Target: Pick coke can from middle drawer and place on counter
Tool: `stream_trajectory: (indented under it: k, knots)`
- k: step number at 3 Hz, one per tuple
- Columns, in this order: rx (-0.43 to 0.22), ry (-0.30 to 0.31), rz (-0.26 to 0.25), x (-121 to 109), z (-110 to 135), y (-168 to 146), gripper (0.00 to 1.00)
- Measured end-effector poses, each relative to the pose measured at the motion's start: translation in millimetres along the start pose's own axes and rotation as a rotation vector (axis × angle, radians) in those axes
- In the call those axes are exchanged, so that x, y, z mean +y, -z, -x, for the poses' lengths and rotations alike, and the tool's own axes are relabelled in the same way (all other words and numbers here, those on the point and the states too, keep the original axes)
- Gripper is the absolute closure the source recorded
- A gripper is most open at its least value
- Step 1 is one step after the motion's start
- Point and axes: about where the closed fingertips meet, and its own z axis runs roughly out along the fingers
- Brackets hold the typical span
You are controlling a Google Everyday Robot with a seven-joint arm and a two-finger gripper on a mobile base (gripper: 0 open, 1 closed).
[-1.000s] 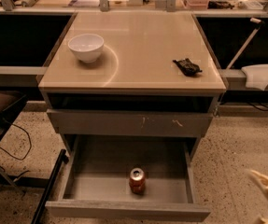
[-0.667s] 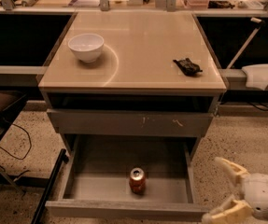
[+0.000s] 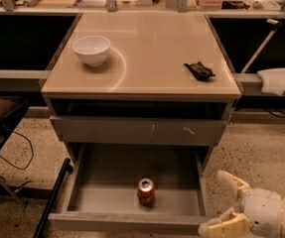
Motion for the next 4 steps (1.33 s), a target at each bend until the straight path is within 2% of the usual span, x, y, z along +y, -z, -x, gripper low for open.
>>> stream_trajectory:
  k: [1,2,3,4]
  knots:
    - [-0.067,-0.023,-0.100,0,-13,-25,0.00]
    - [-0.243,-0.010,-0.220,-30,20,-43,0.00]
    - [-0.288,-0.003,-0.240,-35,37,-63,0.00]
    - [-0.250,0.035,-0.306,-32,35,-68,0.00]
